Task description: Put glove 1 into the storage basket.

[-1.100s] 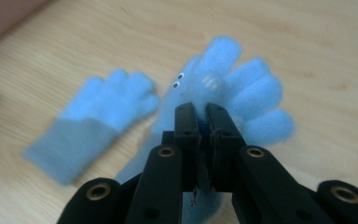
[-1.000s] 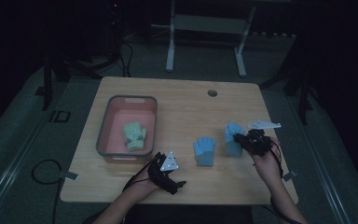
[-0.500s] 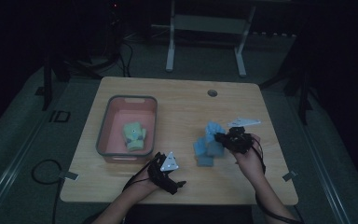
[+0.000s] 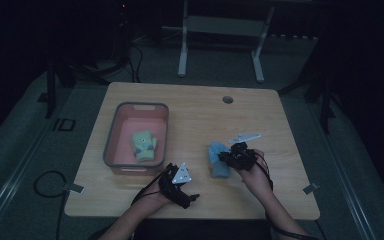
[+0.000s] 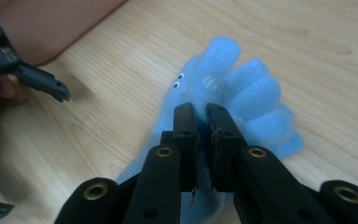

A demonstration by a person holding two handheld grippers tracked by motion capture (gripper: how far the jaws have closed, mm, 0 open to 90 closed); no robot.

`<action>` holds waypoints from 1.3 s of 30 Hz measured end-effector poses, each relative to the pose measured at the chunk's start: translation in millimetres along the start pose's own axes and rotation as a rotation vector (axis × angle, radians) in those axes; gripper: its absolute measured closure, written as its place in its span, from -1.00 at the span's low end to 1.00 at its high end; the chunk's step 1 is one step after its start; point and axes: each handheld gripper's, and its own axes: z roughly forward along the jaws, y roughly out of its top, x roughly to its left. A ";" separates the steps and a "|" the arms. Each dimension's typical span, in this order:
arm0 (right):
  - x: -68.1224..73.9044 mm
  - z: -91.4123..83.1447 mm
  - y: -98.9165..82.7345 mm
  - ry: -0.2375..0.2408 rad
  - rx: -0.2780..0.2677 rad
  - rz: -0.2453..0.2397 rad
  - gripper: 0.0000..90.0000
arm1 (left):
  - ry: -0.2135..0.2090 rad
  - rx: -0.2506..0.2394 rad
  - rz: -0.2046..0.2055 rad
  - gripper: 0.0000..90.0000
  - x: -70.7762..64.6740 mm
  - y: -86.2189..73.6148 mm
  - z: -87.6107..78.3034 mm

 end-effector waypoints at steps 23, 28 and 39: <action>-15.3 17.3 -11.8 0.004 0.057 -0.019 0.32 | -0.015 -0.009 0.012 -0.95 -2.7 1.8 1.5; -21.0 1.1 -12.1 0.006 -0.004 -0.014 -0.08 | -0.010 -0.027 0.013 -0.95 -4.4 3.9 1.7; -32.9 -14.7 -23.1 0.070 -0.008 -0.023 -0.67 | -0.029 -0.005 -0.040 -0.95 -6.7 11.8 2.4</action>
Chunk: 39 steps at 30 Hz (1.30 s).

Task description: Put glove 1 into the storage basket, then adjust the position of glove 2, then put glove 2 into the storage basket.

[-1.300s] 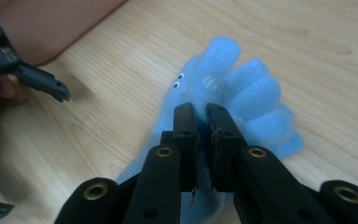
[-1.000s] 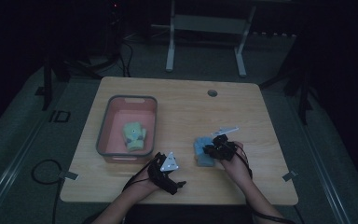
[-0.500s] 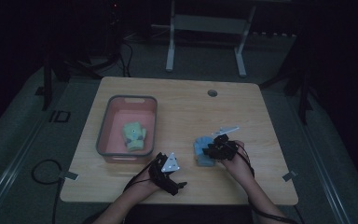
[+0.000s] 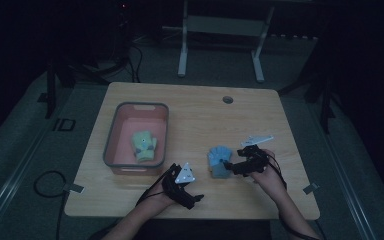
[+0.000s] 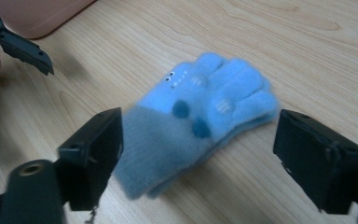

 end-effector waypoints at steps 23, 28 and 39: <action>-13.0 -10.4 1.9 -0.012 -0.077 -0.009 -0.68 | -0.059 -0.004 0.075 -0.94 0.7 23.3 12.2; -17.5 -15.9 1.5 0.011 -0.076 0.010 -0.69 | -0.066 -0.013 0.127 -0.89 -3.1 35.5 15.8; -23.3 -15.5 6.6 0.027 -0.123 0.059 -0.68 | -0.057 -0.088 0.261 -0.57 -3.4 63.6 33.9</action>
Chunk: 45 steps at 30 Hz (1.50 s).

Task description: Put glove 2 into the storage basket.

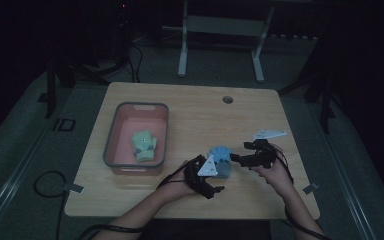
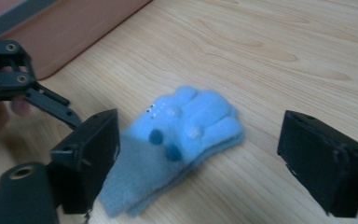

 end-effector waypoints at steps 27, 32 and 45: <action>-13.9 72.8 -8.4 -0.061 0.146 -0.014 -0.24 | 0.009 0.171 0.125 0.31 17.6 -7.2 37.9; -10.4 72.2 -9.0 -0.022 0.147 -0.023 0.11 | 0.010 0.187 0.114 0.49 19.1 -5.0 38.2; -7.0 69.3 0.5 0.041 0.169 0.016 0.71 | 0.001 0.197 0.057 0.68 26.0 5.3 28.2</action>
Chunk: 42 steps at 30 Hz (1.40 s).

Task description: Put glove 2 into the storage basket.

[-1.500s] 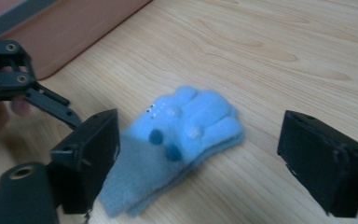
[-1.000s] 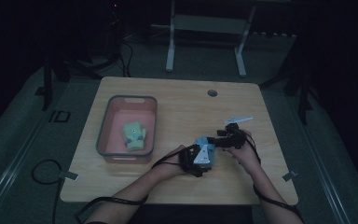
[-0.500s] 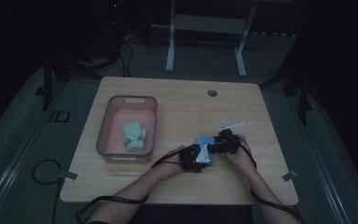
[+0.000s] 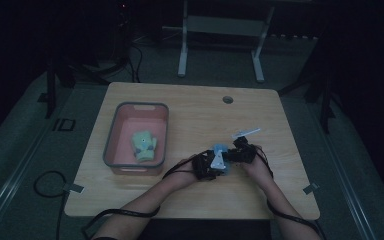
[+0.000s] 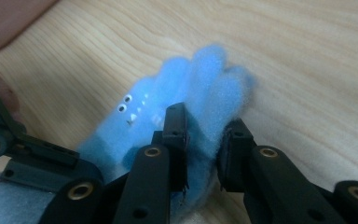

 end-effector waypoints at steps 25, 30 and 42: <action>29.0 -26.8 44.7 0.045 -0.070 -0.065 0.75 | 0.046 0.036 0.048 0.68 16.8 19.6 -68.0; 33.5 -27.3 55.2 0.053 -0.077 -0.081 0.76 | 0.056 0.046 0.049 0.68 21.3 19.3 -77.1; 49.2 -22.0 81.0 0.072 -0.094 -0.115 0.77 | 0.100 0.044 0.036 0.68 30.3 10.0 -102.2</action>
